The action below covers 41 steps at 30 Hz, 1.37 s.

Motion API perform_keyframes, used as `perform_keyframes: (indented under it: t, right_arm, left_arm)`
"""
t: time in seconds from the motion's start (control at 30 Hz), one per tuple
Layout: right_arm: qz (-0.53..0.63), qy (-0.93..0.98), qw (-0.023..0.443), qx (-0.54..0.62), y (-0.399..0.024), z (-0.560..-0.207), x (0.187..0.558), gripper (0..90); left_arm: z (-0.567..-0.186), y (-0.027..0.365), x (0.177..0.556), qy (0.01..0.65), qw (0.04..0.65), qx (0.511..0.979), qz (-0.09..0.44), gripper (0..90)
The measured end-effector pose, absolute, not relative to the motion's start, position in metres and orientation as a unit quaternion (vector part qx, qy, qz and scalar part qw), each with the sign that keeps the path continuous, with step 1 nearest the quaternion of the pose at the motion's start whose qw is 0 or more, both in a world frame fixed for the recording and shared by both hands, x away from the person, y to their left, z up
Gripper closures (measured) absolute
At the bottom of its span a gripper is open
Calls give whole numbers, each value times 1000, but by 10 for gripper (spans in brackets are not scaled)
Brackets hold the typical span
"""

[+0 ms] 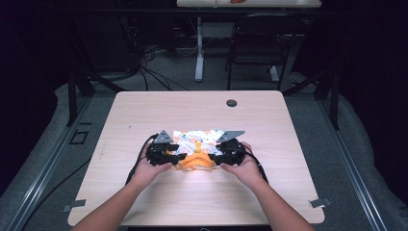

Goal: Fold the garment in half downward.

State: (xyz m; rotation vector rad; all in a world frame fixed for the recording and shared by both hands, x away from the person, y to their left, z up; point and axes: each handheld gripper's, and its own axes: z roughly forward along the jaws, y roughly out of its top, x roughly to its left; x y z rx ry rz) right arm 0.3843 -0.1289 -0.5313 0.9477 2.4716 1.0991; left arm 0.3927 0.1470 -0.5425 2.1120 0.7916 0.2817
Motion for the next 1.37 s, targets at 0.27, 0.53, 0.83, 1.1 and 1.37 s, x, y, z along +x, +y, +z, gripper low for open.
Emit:
perform_keyframes:
  t: [0.27,0.53,0.83,1.1,1.37]
  right_arm:
    - [383,853,143,325,-131,-528,354,484]
    - [385,847,141,339,-142,-533,333,477]
    - [394,840,146,344,-157,-540,313,465]
    - [380,839,170,351,-164,-557,314,467]
    - [373,840,181,350,-161,-564,314,466]
  left_arm:
    - [-537,158,367,312,437,836,115,459]
    - [-544,175,350,333,453,820,110,459]
    - [-554,189,336,332,441,826,113,456]
    - [-562,186,335,327,427,834,123,456]
    - [-565,178,334,311,416,845,130,447]
